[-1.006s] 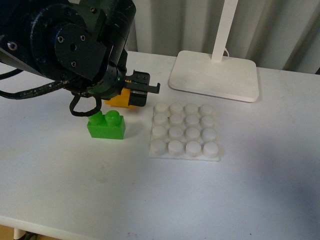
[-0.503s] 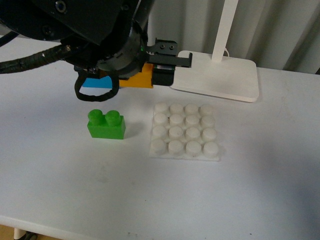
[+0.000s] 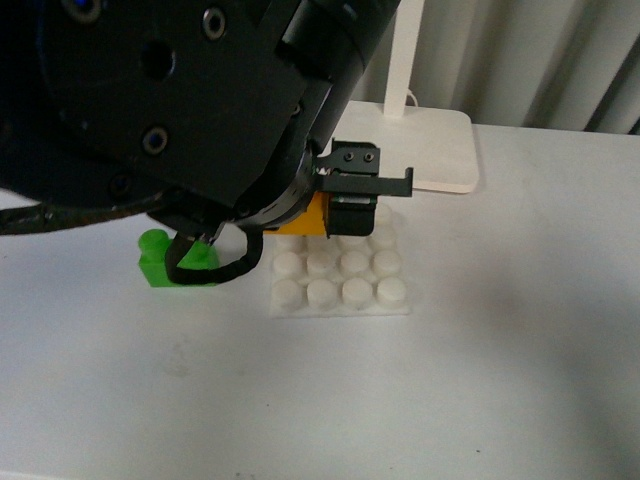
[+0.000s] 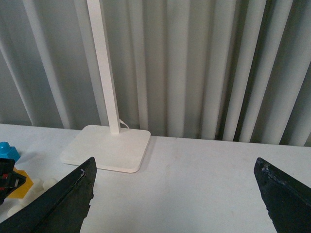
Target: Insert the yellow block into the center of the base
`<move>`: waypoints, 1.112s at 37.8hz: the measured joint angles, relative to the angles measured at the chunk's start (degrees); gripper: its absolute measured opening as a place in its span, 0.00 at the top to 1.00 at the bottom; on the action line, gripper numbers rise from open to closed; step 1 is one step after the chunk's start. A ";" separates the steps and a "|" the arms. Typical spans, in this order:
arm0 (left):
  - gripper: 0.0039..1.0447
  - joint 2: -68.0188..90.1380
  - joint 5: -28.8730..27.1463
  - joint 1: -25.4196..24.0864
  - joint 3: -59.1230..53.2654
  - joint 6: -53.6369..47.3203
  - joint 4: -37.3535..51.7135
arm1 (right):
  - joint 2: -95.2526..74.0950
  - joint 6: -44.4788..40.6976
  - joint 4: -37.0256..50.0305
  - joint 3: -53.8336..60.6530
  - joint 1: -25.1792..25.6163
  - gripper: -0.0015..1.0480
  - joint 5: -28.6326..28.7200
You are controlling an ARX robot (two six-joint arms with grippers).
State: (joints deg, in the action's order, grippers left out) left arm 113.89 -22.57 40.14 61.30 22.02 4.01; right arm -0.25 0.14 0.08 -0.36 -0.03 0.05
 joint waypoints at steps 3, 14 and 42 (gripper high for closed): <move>0.38 0.76 0.02 0.61 0.00 0.72 -0.24 | 0.00 0.00 0.00 0.00 0.00 0.09 0.00; 0.38 3.69 0.66 1.68 1.73 2.27 -0.39 | 0.00 0.00 0.02 0.00 0.00 0.09 0.00; 0.38 6.10 5.05 2.34 4.66 4.87 -0.63 | 0.00 0.00 0.00 0.00 0.00 0.09 0.00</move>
State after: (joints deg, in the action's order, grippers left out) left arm 119.98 -17.52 42.48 65.95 26.89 3.38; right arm -0.25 0.14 0.08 -0.36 -0.03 0.05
